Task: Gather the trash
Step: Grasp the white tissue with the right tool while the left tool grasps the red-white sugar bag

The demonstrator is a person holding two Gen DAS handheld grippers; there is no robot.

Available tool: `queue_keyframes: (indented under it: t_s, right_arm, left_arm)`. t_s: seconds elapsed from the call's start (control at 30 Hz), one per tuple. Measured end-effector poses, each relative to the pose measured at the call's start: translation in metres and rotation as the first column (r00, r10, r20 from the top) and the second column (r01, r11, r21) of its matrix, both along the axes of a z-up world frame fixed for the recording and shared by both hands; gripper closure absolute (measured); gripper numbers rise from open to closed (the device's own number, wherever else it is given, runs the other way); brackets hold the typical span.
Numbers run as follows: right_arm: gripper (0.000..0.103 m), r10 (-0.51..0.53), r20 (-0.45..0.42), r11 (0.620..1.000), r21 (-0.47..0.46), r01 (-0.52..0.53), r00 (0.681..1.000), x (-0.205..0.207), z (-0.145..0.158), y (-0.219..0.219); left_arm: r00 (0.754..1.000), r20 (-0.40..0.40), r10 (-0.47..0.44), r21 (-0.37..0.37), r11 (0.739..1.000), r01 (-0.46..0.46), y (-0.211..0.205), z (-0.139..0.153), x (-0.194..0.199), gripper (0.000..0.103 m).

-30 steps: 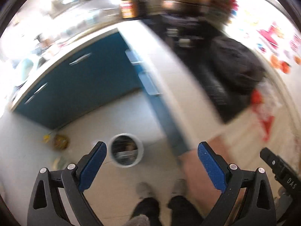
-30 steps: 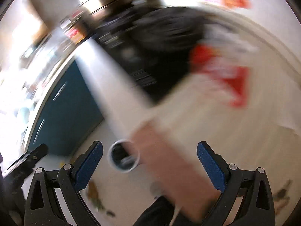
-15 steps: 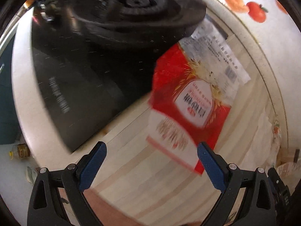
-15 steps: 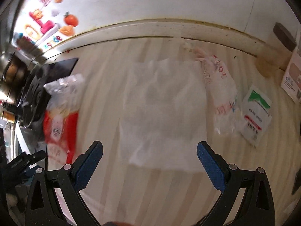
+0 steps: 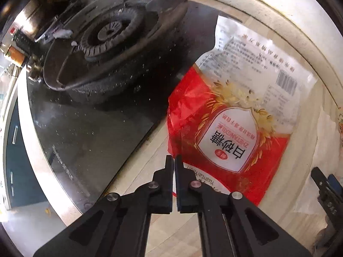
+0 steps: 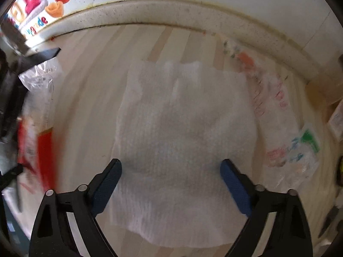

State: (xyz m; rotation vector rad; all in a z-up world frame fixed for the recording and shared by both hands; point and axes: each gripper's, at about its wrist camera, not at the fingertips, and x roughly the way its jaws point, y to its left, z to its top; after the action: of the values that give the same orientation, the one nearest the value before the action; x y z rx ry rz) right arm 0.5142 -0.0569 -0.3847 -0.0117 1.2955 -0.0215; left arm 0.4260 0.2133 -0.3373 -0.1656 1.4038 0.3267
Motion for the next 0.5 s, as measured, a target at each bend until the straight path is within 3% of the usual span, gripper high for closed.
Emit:
queue_keyframes:
  t_s: [0.03, 0.07, 0.1, 0.17, 0.33, 0.5]
  right_arm:
    - [0.020, 0.002, 0.015, 1.000, 0.002, -0.002, 1.000, -0.002, 0.001, 0.001]
    - [0.038, 0.006, 0.034, 1.000, 0.001, -0.006, 0.999, -0.004, 0.003, 0.002]
    - [0.068, 0.014, 0.054, 1.000, 0.001, -0.014, 0.998, -0.006, 0.006, 0.003]
    - [0.097, 0.019, 0.045, 1.000, 0.016, -0.019, 0.999, -0.007, 0.009, 0.004]
    - [0.098, -0.005, 0.068, 0.992, 0.127, -0.004, 0.998, -0.021, 0.020, -0.008]
    - [0.098, 0.006, 0.105, 0.979, 0.200, -0.028, 0.994, -0.036, 0.050, -0.012]
  left_arm:
    - [1.000, 0.006, 0.001, -0.002, 1.000, -0.001, -0.001, 0.003, 0.000, 0.103]
    - [1.000, 0.022, 0.005, -0.006, 1.000, -0.005, -0.002, 0.010, -0.003, 0.103]
    - [0.999, 0.038, 0.008, -0.007, 1.000, -0.008, -0.001, 0.017, -0.007, 0.103]
    - [0.997, 0.081, 0.008, -0.014, 1.000, -0.007, -0.003, 0.037, -0.016, 0.103]
    - [0.980, 0.198, -0.008, -0.008, 1.000, 0.010, -0.010, 0.093, -0.041, 0.103]
    - [0.956, 0.292, -0.021, 0.018, 1.000, 0.017, -0.018, 0.139, -0.060, 0.103]
